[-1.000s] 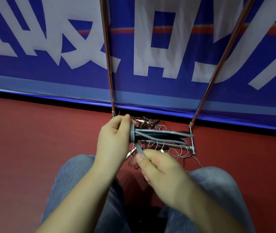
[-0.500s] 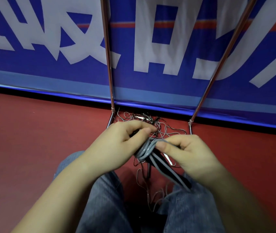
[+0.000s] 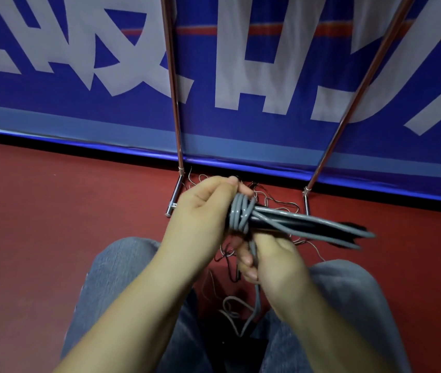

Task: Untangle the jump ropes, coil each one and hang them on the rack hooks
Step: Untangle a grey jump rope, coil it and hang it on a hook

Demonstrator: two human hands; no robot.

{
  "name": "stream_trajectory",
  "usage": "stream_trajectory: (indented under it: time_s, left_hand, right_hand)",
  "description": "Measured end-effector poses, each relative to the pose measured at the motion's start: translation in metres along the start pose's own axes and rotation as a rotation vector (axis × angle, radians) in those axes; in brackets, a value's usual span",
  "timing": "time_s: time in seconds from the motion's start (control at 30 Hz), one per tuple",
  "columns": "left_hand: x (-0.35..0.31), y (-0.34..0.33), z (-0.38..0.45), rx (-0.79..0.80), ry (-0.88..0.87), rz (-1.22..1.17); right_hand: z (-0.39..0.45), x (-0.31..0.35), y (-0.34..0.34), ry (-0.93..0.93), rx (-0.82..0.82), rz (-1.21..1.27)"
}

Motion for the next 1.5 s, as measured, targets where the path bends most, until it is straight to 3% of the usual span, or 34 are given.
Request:
stream_trajectory:
  time_s: [0.2,0.3,0.43,0.53,0.67,0.8,0.9,0.93,1.03,1.2,1.37,1.5]
  left_hand:
    - [0.005,0.030,0.017,-0.204,-0.263,0.568]
    - [0.011,0.040,0.022,-0.194,-0.229,0.779]
    - [0.014,0.035,0.021,0.046,-0.239,0.811]
    - [0.009,0.022,0.014,0.286,-0.222,0.572]
    - [0.002,0.013,0.008,0.364,-0.168,0.288]
    - [0.002,0.006,0.003,0.292,-0.086,0.115]
    - [0.006,-0.002,0.000,0.188,0.009,-0.007]
    - [0.007,-0.004,0.000,0.149,0.024,-0.032]
    - [0.014,0.002,0.003,-0.013,-0.011,0.031]
    - [0.018,0.021,0.010,-0.189,-0.206,0.441]
    - [0.016,0.038,0.015,-0.214,-0.233,0.790]
    - [0.021,0.035,0.014,-0.038,-0.231,0.766]
  right_hand:
    - [-0.015,0.004,-0.004,0.261,0.102,-0.365]
    - [-0.023,0.020,0.007,0.424,-0.038,-0.589]
    - [-0.021,0.045,0.029,0.550,-0.205,-0.719]
    - [-0.012,0.050,0.042,0.437,-0.195,-0.725]
    - [-0.010,0.038,0.034,0.039,0.165,-0.392]
    - [-0.004,0.022,0.031,-0.071,0.278,-0.115]
    - [-0.004,0.012,0.013,-0.161,0.457,0.333]
    - [-0.003,0.007,0.010,-0.183,0.431,0.369]
    - [0.004,-0.005,0.008,-0.205,0.232,0.169]
    - [-0.006,-0.003,0.007,0.028,0.111,-0.305]
    - [-0.024,0.023,0.020,0.332,0.030,-0.713]
    - [-0.027,0.048,0.036,0.434,-0.105,-0.694]
Point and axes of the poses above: each hand's wrist, its own z-axis towards the middle knuckle, its own y-axis out of the back of the hand, x = y × z, the point moved 4 cm from there along z, towards the middle knuckle, and after that the axes turned 5 degrees about -y, right-handed, at the moved point
